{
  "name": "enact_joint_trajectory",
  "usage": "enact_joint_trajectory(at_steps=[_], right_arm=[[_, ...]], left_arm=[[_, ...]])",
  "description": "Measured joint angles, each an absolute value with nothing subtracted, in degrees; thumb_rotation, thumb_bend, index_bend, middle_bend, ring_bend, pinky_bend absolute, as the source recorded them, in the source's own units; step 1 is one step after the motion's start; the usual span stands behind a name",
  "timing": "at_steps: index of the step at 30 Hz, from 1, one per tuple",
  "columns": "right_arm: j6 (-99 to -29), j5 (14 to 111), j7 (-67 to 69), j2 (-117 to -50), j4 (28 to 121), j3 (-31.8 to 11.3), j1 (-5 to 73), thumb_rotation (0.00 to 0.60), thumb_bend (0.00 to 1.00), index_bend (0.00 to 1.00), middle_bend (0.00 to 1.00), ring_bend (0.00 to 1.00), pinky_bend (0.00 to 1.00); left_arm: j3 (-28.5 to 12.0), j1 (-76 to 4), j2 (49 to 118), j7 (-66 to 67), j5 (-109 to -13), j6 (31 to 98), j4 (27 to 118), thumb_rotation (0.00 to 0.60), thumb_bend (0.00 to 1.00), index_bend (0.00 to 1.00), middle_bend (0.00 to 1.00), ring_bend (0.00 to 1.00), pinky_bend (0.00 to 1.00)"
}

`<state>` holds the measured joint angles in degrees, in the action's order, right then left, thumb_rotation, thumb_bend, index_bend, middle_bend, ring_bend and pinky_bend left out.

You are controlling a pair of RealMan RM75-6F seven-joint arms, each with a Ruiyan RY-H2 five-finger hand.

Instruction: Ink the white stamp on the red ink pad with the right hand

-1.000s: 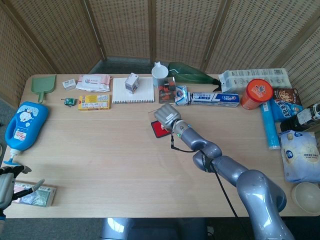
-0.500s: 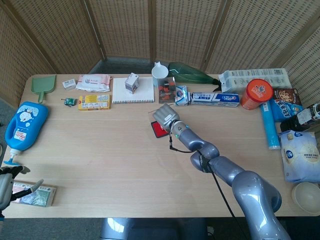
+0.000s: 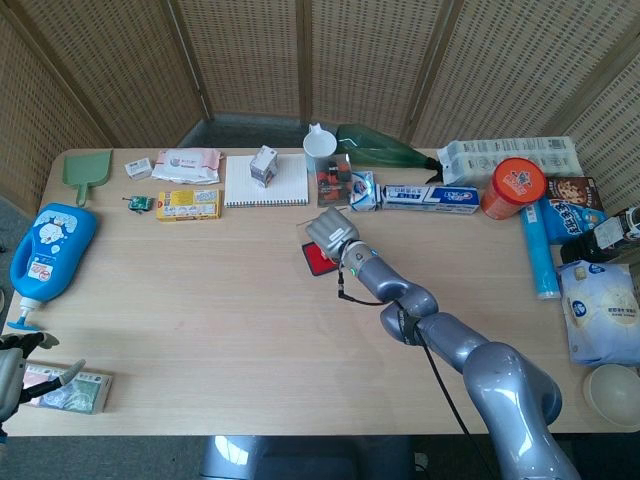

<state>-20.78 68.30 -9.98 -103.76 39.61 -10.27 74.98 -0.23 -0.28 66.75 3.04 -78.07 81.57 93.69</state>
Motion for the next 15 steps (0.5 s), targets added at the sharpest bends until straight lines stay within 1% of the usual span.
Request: enact_joint_trajectory(at_steps=[9, 15], right_arm=[[-23.55, 66.47, -11.34, -97.59, 47.84, -10.91, 72.91, 0.6, 0.46, 0.71, 1.0, 1.0, 1.0], [-26.16, 64.23, -13.01, -90.7, 57.87, -10.77, 70.3, 0.6, 0.46, 0.71, 1.0, 1.0, 1.0]], left_arm=[[-0.24, -0.29, 66.57, 2.44, -79.43, 82.23, 93.82, 0.188, 0.12, 0.37, 0.4, 0.29, 0.18], [-0.05, 0.02, 66.08, 2.26, -80.72, 83.4, 94.41, 0.187, 0.12, 0.37, 0.4, 0.29, 0.18]])
